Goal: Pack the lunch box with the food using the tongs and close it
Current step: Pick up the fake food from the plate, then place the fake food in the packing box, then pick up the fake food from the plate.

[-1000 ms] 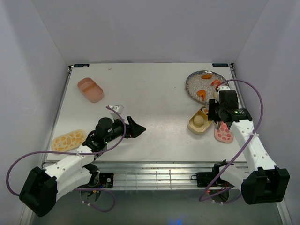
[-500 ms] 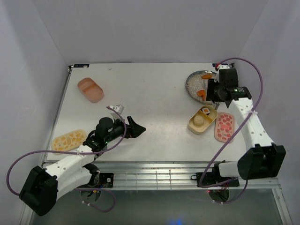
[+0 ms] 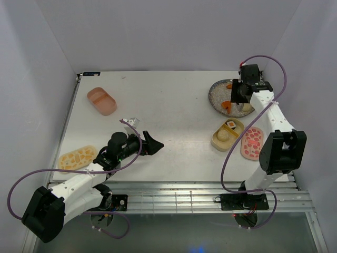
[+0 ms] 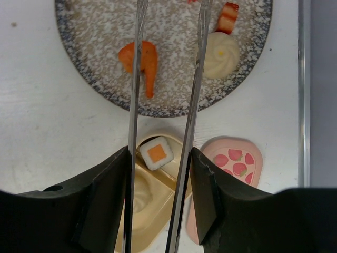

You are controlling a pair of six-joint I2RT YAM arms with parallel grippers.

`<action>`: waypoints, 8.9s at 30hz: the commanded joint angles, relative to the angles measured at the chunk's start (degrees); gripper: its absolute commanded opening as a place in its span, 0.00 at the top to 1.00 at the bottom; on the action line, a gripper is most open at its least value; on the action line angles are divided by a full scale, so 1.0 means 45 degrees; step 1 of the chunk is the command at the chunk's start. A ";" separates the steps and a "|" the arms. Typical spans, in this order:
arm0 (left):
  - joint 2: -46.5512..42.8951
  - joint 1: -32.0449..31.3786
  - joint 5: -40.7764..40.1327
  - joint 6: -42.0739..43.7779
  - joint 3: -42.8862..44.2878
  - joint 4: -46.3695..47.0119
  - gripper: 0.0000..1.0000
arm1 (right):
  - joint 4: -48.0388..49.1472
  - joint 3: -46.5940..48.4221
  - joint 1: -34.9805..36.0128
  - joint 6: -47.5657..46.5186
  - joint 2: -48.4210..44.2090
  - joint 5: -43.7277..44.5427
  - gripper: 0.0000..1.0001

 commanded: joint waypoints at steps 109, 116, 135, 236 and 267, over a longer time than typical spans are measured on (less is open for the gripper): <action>-0.0437 -0.0080 -0.0038 0.0074 0.0050 0.0052 0.02 | 0.1238 -0.0746 -0.0381 0.0525 0.0431 -0.0822 0.92; -0.0437 -0.0080 -0.0077 0.0074 0.0050 0.0033 0.02 | 0.0906 -0.1077 -0.0284 0.0544 -0.0310 -0.0666 0.92; -0.0515 -0.0080 -0.0096 0.0074 0.0011 0.0052 0.02 | -0.1066 -0.3675 0.0281 0.1852 -0.5209 -0.0646 0.92; 0.0149 -0.0080 -0.0292 0.0152 0.0089 0.0013 0.02 | -0.3117 -0.8443 0.2353 0.6111 -1.0526 -0.0314 0.71; -0.0454 -0.0080 -0.0564 0.0210 -0.0066 -0.0143 0.02 | -0.1263 0.0286 0.1280 0.4079 -0.1837 0.2049 0.67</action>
